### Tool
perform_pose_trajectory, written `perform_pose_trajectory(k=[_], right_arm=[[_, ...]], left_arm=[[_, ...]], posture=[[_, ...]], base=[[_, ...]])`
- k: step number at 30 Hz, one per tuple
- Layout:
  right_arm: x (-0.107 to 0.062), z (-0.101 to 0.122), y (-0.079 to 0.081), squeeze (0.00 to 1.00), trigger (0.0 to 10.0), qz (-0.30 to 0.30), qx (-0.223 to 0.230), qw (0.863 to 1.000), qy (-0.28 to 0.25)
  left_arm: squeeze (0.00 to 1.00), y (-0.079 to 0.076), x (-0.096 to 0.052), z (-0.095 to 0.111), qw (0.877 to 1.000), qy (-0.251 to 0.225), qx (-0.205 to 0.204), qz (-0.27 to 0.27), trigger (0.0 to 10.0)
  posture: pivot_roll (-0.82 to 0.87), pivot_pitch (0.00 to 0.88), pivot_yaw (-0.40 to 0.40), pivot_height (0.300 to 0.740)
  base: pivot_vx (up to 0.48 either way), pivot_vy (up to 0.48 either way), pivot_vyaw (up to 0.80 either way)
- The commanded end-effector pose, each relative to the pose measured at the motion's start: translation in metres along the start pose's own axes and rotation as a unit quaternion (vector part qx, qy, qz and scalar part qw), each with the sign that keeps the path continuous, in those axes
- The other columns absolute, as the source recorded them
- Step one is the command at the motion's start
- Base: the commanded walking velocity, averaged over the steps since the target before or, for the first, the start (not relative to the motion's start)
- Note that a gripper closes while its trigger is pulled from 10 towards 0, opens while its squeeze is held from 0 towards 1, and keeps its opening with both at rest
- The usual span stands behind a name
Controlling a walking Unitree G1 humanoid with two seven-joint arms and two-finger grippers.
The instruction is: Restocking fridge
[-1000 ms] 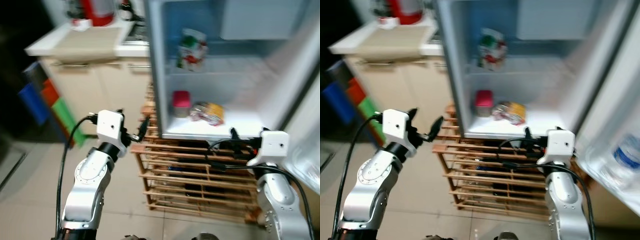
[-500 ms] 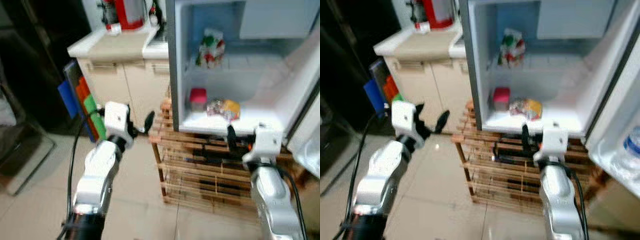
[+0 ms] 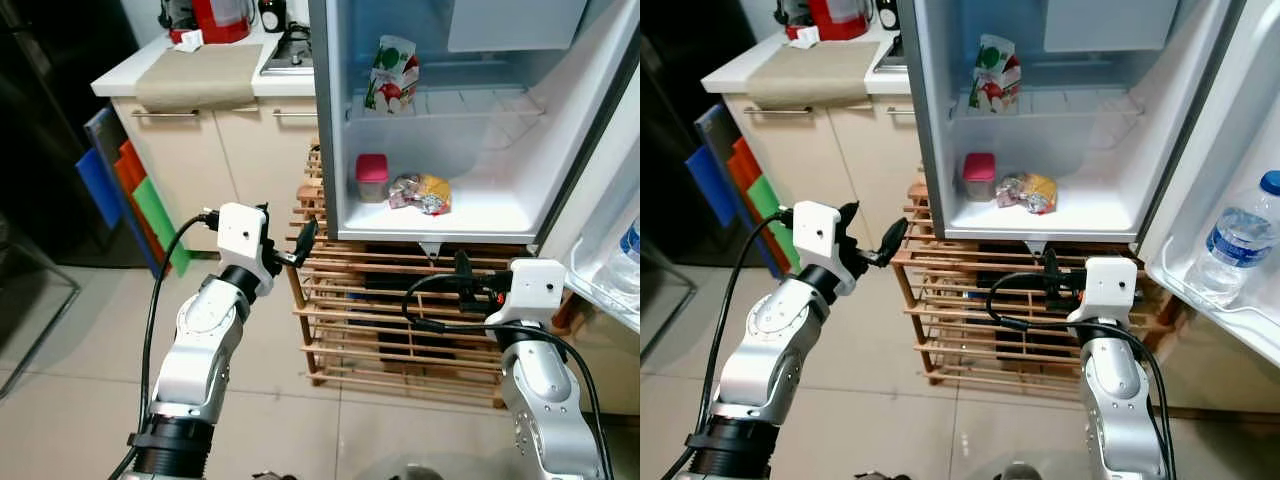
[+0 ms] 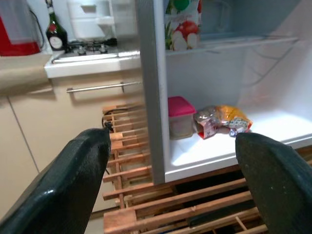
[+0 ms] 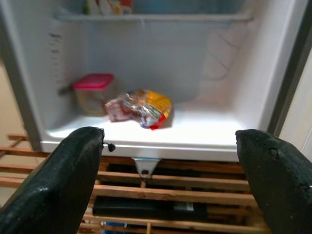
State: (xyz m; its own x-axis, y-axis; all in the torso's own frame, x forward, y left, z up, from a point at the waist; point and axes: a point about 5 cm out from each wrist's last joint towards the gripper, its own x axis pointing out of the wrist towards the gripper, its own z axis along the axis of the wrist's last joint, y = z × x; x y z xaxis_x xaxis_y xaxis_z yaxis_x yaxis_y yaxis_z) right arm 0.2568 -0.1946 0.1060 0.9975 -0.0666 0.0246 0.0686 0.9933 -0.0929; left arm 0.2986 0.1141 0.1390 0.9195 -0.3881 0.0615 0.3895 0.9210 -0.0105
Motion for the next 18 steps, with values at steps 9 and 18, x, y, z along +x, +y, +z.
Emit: perform_pose_trajectory(k=[9, 18], right_arm=[[-0.008, -0.0034, -0.0006, 0.0, 10.0, 0.001, 0.0, 1.0, 0.005], [-0.01, -0.0053, -0.0006, 0.0, 10.0, 0.006, -0.001, 1.0, 0.009]], left_arm=[[0.0, -0.0047, -0.0036, 0.006, 0.998, -0.02, -0.03, -0.046, 10.0], [0.0, -0.0062, -0.0045, 0.0079, 0.998, -0.026, -0.031, -0.058, 10.0]], posture=[[-0.21, 0.0, 0.114, 0.74], [-0.21, 0.0, 0.115, 0.74]], base=[[0.0, -0.213, 0.0], [0.0, -0.465, 0.0]])
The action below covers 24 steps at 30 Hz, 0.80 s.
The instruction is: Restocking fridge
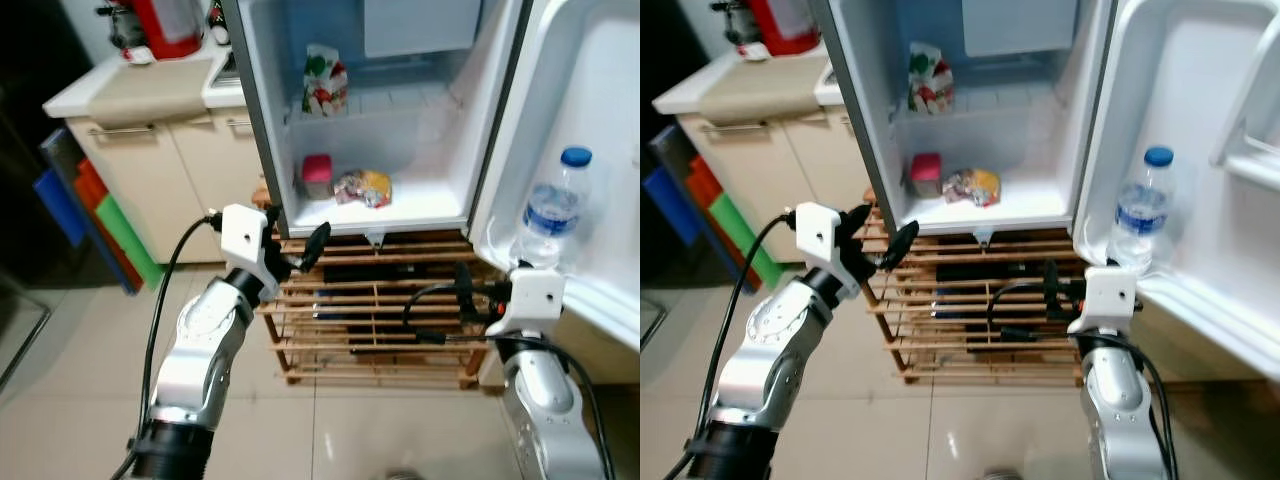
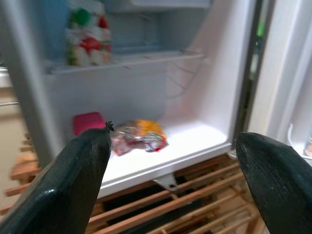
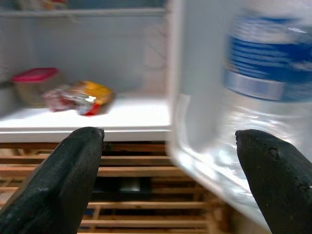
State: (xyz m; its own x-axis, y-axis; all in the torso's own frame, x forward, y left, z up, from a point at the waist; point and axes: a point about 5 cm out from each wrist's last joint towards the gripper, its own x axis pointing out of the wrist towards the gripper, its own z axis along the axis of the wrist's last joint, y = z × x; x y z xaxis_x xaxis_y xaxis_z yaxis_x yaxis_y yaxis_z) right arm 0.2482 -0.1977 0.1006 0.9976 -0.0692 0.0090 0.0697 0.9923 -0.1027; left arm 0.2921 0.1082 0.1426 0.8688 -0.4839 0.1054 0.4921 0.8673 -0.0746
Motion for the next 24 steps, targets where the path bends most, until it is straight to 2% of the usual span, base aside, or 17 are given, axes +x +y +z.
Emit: perform_pose_trajectory(k=[1, 4, 5, 7, 10, 14, 17, 20, 24], right_arm=[[-0.002, 0.0, 0.003, 0.0, 10.0, 0.008, 0.004, 1.0, 0.002], [-0.006, -0.005, 0.005, 0.0, 10.0, 0.029, 0.001, 1.0, 0.012], [-0.013, -0.013, 0.006, 0.0, 10.0, 0.051, -0.006, 0.998, 0.03], [-0.027, -0.035, -0.003, 0.0, 10.0, 0.058, -0.015, 0.995, 0.083], [-0.034, -0.045, -0.01, 0.0, 10.0, 0.046, -0.014, 0.993, 0.105], [-0.037, -0.048, -0.016, 0.0, 10.0, 0.026, -0.008, 0.993, 0.111], [-0.035, -0.043, -0.012, 0.0, 10.0, 0.035, -0.012, 0.995, 0.094], [-0.036, -0.048, -0.011, 0.0, 10.0, 0.045, -0.013, 0.993, 0.104], [-0.049, -0.081, -0.015, 0.0, 10.0, 0.053, -0.017, 0.98, 0.192]], left_arm=[[0.0, 0.001, -0.001, 0.004, 1.0, -0.006, 0.004, -0.003, 10.0], [0.0, 0.003, 0.0, 0.002, 1.0, 0.001, 0.002, 0.004, 10.0], [0.0, 0.007, 0.001, -0.002, 1.0, 0.013, -0.003, 0.016, 10.0], [0.0, 0.019, 0.005, -0.012, 0.998, 0.048, -0.022, 0.046, 10.0], [0.0, 0.024, 0.007, -0.015, 0.996, 0.064, -0.021, 0.051, 10.0], [0.0, 0.023, 0.008, -0.011, 0.998, 0.047, -0.024, 0.041, 10.0], [0.0, 0.013, 0.008, -0.007, 0.999, 0.036, 0.011, 0.006, 10.0], [0.0, 0.008, 0.007, -0.007, 0.999, 0.029, 0.019, -0.011, 10.0], [0.0, 0.005, 0.006, -0.01, 0.999, 0.036, 0.011, -0.02, 10.0]], posture=[[-0.21, 0.0, 0.115, 0.74], [-0.21, 0.0, 0.116, 0.74], [-0.21, 0.0, 0.115, 0.74], [-0.21, 0.0, 0.116, 0.74], [-0.22, 0.0, 0.12, 0.74], [-0.22, 0.0, 0.129, 0.74], [-0.23, 0.0, 0.136, 0.74], [-0.23, 0.0, 0.136, 0.74], [-0.23, 0.0, 0.132, 0.74]], base=[[0.0, 0.0, 0.0], [0.0, 0.0, 0.0], [0.0, 0.0, 0.0], [0.0, 0.0, 0.0], [0.0, 0.0, 0.0], [0.0, 0.0, 0.0], [0.0, 0.0, 0.0], [0.0, 0.0, 0.0], [0.0, 0.0, 0.0]])
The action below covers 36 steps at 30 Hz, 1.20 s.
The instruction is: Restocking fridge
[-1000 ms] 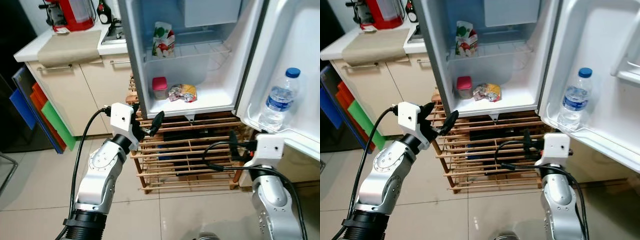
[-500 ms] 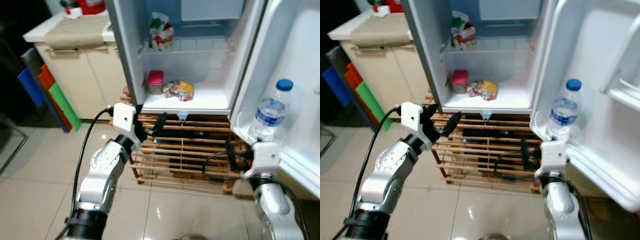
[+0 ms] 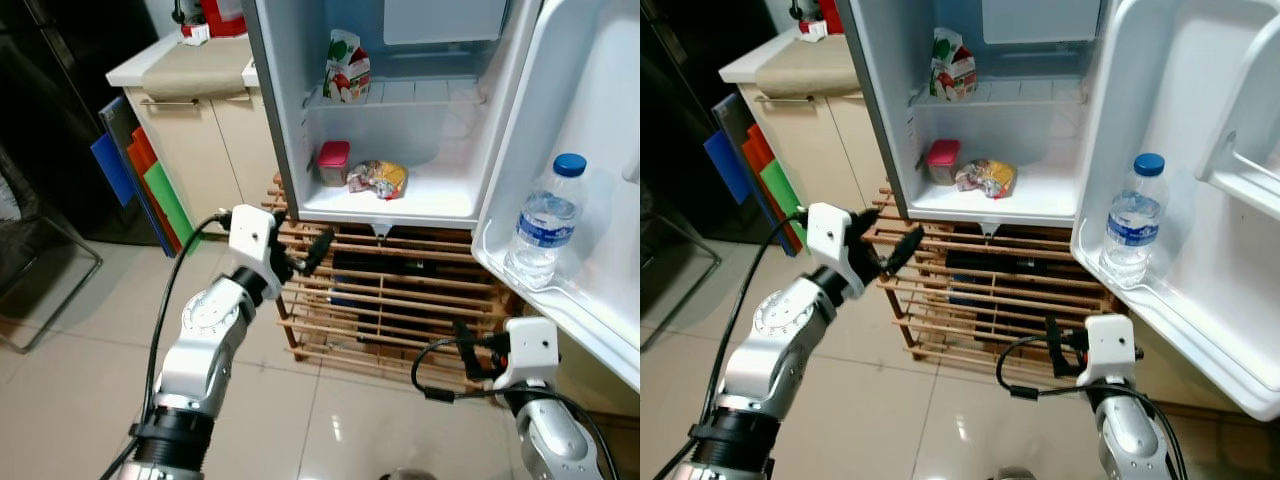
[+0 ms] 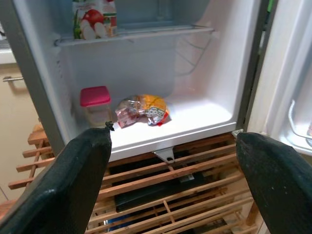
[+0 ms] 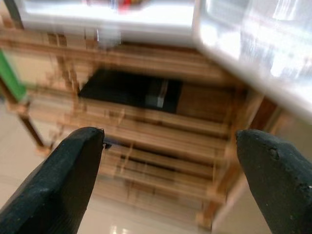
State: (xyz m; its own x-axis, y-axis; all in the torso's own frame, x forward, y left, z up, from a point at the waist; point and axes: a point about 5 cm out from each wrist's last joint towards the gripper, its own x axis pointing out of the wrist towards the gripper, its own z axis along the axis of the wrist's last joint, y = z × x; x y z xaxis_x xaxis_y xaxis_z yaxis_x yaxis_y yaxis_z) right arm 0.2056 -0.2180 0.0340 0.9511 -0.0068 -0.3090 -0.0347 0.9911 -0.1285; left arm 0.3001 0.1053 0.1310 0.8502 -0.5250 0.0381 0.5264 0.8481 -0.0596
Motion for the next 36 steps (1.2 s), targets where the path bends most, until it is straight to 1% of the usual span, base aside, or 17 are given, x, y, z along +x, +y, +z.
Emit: perform_pose_trajectory(k=[1, 2, 4, 5, 6, 8, 11, 16, 19, 21, 23, 24, 26, 28, 31, 34, 36], right_arm=[[-0.005, -0.026, -0.003, 0.0, 10.0, -0.005, 0.005, 0.998, 0.062], [-0.005, -0.026, -0.003, 0.0, 10.0, -0.005, 0.005, 0.998, 0.062], [-0.008, -0.044, -0.011, 0.0, 10.0, -0.021, 0.002, 0.994, 0.105], [-0.014, -0.069, -0.02, 0.0, 10.0, -0.031, -0.008, 0.986, 0.161], [-0.014, -0.069, -0.02, 0.0, 10.0, -0.031, -0.008, 0.986, 0.161], [-0.019, -0.09, -0.028, 0.0, 10.0, -0.045, -0.009, 0.978, 0.204], [-0.026, -0.109, -0.038, 0.0, 10.0, -0.067, -0.002, 0.967, 0.245], [-0.034, -0.121, -0.053, 0.0, 10.0, -0.105, -0.014, 0.953, 0.283], [-0.04, -0.127, -0.064, 0.0, 10.0, -0.136, -0.031, 0.941, 0.309], [-0.042, -0.127, -0.076, 0.0, 10.0, -0.176, -0.036, 0.933, 0.312], [-0.044, -0.119, -0.096, 0.0, 10.0, -0.255, -0.043, 0.921, 0.29], [-0.044, -0.117, -0.101, 0.0, 10.0, -0.275, -0.044, 0.918, 0.283], [-0.038, -0.104, -0.11, 0.0, 10.0, -0.303, -0.056, 0.921, 0.239], [-0.035, -0.089, -0.119, 0.0, 10.0, -0.325, -0.061, 0.926, 0.183], [-0.032, -0.077, -0.123, 0.0, 10.0, -0.344, -0.074, 0.925, 0.142], [-0.02, -0.049, -0.127, 0.0, 10.0, -0.378, -0.094, 0.918, 0.075], [-0.011, -0.024, -0.127, 0.0, 10.0, -0.388, -0.117, 0.914, 0.017]], left_arm=[[0.0, 0.002, -0.001, 0.001, 1.0, 0.005, 0.004, -0.001, 10.0], [0.0, 0.002, -0.001, 0.001, 1.0, 0.005, 0.004, -0.001, 10.0], [0.0, 0.0, -0.002, -0.001, 1.0, 0.009, 0.002, -0.006, 10.0], [0.0, -0.001, -0.003, -0.003, 1.0, 0.013, -0.001, -0.013, 10.0], [0.0, -0.001, -0.003, -0.003, 1.0, 0.013, -0.001, -0.013, 10.0], [0.0, -0.002, -0.003, -0.004, 1.0, 0.016, -0.001, -0.02, 10.0], [0.0, -0.004, -0.003, -0.005, 0.999, 0.017, 0.002, -0.029, 10.0], [0.0, -0.003, -0.002, -0.006, 0.999, 0.021, 0.003, -0.028, 10.0], [0.0, 0.002, -0.001, -0.012, 0.999, 0.038, -0.003, -0.013, 10.0], [0.0, 0.008, 0.0, -0.017, 0.999, 0.048, -0.01, 0.001, 10.0], [0.0, 0.018, 0.003, -0.022, 0.998, 0.063, -0.015, 0.023, 10.0], [0.0, 0.02, 0.003, -0.023, 0.997, 0.066, -0.016, 0.029, 10.0], [0.0, 0.025, 0.006, -0.021, 0.997, 0.062, -0.009, 0.038, 10.0], [0.0, 0.025, 0.009, -0.019, 0.998, 0.06, 0.007, 0.034, 10.0], [0.0, 0.023, 0.011, -0.019, 0.998, 0.06, 0.012, 0.029, 10.0], [0.0, 0.019, 0.012, -0.02, 0.998, 0.058, 0.01, 0.021, 10.0], [0.0, 0.018, 0.013, -0.021, 0.998, 0.059, 0.008, 0.02, 10.0]], posture=[[-0.22, 0.0, 0.13, 0.74], [-0.22, 0.0, 0.13, 0.74], [-0.22, 0.0, 0.13, 0.74], [-0.22, 0.0, 0.129, 0.74], [-0.22, 0.0, 0.129, 0.74], [-0.22, 0.0, 0.129, 0.74], [-0.22, 0.0, 0.131, 0.74], [-0.23, 0.0, 0.136, 0.74], [-0.23, 0.0, 0.138, 0.74], [-0.23, 0.0, 0.138, 0.74], [-0.23, 0.0, 0.136, 0.74], [-0.23, 0.0, 0.136, 0.74], [-0.23, 0.0, 0.137, 0.74], [-0.24, 0.0, 0.141, 0.74], [-0.24, 0.0, 0.144, 0.74], [-0.25, 0.0, 0.15, 0.74], [-0.25, 0.0, 0.152, 0.74]], base=[[-0.352, 0.0, 0.0], [-0.352, 0.0, 0.0], [-0.414, 0.0, 0.0], [-0.431, 0.0, 0.0], [-0.431, 0.0, 0.0], [-0.429, 0.0, 0.0], [-0.423, 0.0, 0.0], [-0.134, -0.048, 0.0], [0.0, 0.0, 0.0], [0.0, 0.0, 0.0], [0.0, 0.0, 0.0], [0.0, 0.0, 0.0], [0.0, 0.0, 0.0], [0.0, 0.0, 0.0], [0.0, 0.0, 0.0], [0.0, 0.0, 0.0], [0.0, 0.0, 0.0]])
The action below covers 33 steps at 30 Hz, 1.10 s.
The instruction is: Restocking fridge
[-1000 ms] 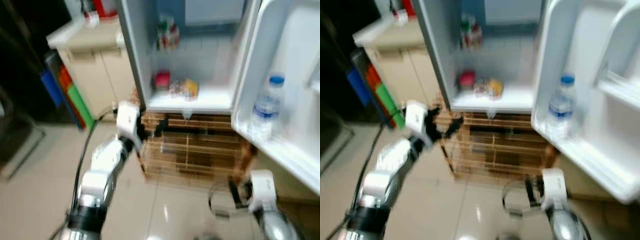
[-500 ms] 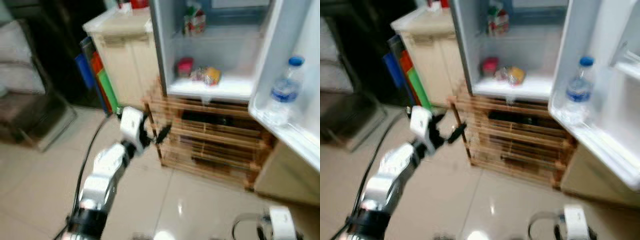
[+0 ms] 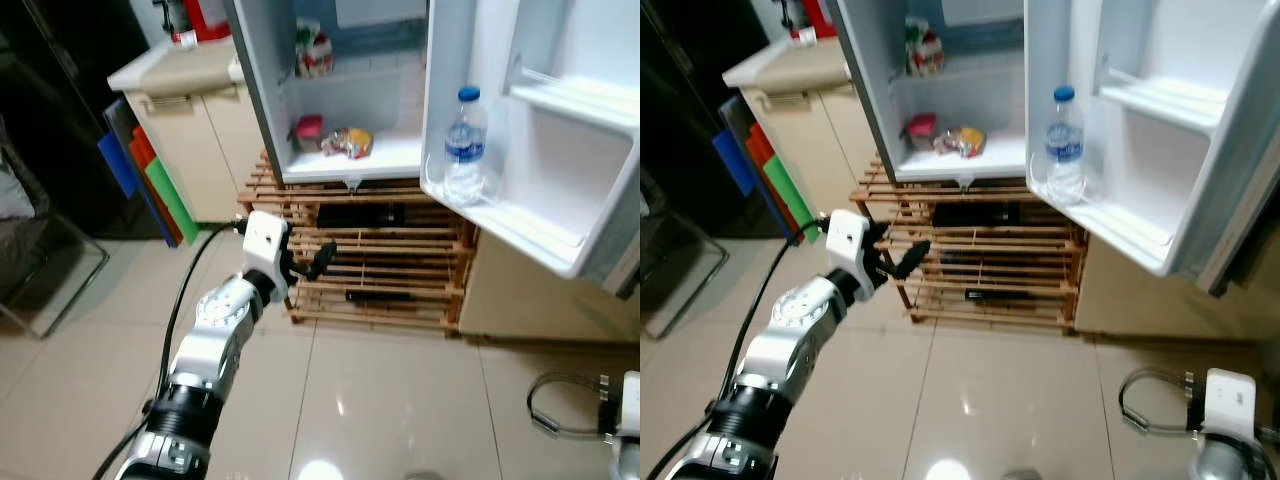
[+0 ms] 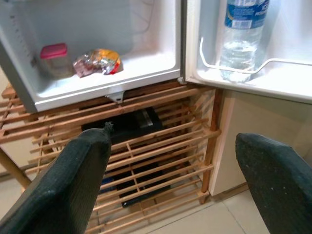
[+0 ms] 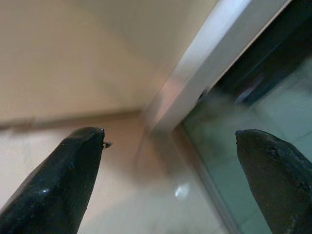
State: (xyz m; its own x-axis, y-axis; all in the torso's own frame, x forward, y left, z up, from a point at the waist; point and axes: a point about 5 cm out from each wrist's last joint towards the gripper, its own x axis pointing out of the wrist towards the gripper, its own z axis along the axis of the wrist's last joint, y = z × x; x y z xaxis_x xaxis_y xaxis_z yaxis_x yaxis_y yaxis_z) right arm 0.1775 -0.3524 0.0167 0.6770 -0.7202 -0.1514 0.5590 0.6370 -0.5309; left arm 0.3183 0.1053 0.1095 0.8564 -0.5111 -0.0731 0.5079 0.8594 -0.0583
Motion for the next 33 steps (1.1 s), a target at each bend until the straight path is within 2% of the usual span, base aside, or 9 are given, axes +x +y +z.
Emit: perform_pose_trajectory(k=[1, 5, 15, 22, 25, 29, 30, 31, 33], right_arm=[[0.007, 0.035, 0.005, 0.0, 10.0, -0.013, 0.007, 0.997, -0.072], [0.024, 0.094, 0.01, 0.0, 10.0, -0.03, 0.014, 0.986, -0.164], [0.043, 0.157, 0.011, 0.0, 10.0, -0.074, 0.033, 0.975, -0.206], [0.023, 0.191, 0.047, 0.0, 10.0, 0.066, 0.13, 0.957, -0.25], [-0.017, 0.197, 0.075, 0.0, 10.0, 0.226, 0.183, 0.922, -0.255], [-0.044, 0.193, 0.087, 0.0, 10.0, 0.329, 0.188, 0.892, -0.247], [-0.071, 0.171, 0.092, 0.0, 10.0, 0.441, 0.17, 0.857, -0.203], [-0.071, 0.171, 0.092, 0.0, 10.0, 0.441, 0.17, 0.857, -0.203], [-0.086, 0.141, 0.087, 0.0, 10.0, 0.514, 0.172, 0.831, -0.127]], left_arm=[[0.0, 0.007, -0.001, 0.0, 1.0, 0.004, 0.006, 0.008, 10.0], [0.0, 0.005, 0.002, -0.004, 1.0, 0.006, 0.011, 0.005, 10.0], [0.0, 0.008, 0.001, -0.008, 1.0, 0.006, 0.003, 0.02, 10.0], [0.0, 0.009, 0.0, -0.01, 1.0, 0.005, 0.003, 0.025, 10.0], [0.0, 0.01, -0.003, -0.011, 1.0, 0.008, 0.005, 0.026, 10.0], [0.0, 0.01, -0.004, -0.012, 1.0, 0.012, 0.005, 0.022, 10.0], [0.0, 0.009, -0.007, -0.016, 1.0, 0.022, 0.0, 0.008, 10.0], [0.0, 0.009, -0.007, -0.016, 1.0, 0.022, 0.0, 0.008, 10.0], [0.0, 0.009, -0.012, -0.023, 0.999, 0.048, 0.027, 0.001, 10.0]], posture=[[-0.25, 0.0, 0.152, 0.74], [-0.25, 0.0, 0.146, 0.74], [-0.23, 0.0, 0.124, 0.74], [-0.23, 0.0, 0.116, 0.74], [-0.22, 0.0, 0.118, 0.74], [-0.22, 0.0, 0.121, 0.74], [-0.23, 0.0, 0.128, 0.74], [-0.23, 0.0, 0.128, 0.74], [-0.24, 0.0, 0.131, 0.74]], base=[[0.0, 0.0, 0.0], [0.0, 0.0, 0.0], [0.0, 0.0, 0.0], [0.0, 0.0, 0.0], [0.0, 0.0, 0.0], [0.0, 0.0, 0.0], [0.0, 0.0, 0.0], [0.0, 0.0, 0.0], [0.0, 0.0, 0.0]])
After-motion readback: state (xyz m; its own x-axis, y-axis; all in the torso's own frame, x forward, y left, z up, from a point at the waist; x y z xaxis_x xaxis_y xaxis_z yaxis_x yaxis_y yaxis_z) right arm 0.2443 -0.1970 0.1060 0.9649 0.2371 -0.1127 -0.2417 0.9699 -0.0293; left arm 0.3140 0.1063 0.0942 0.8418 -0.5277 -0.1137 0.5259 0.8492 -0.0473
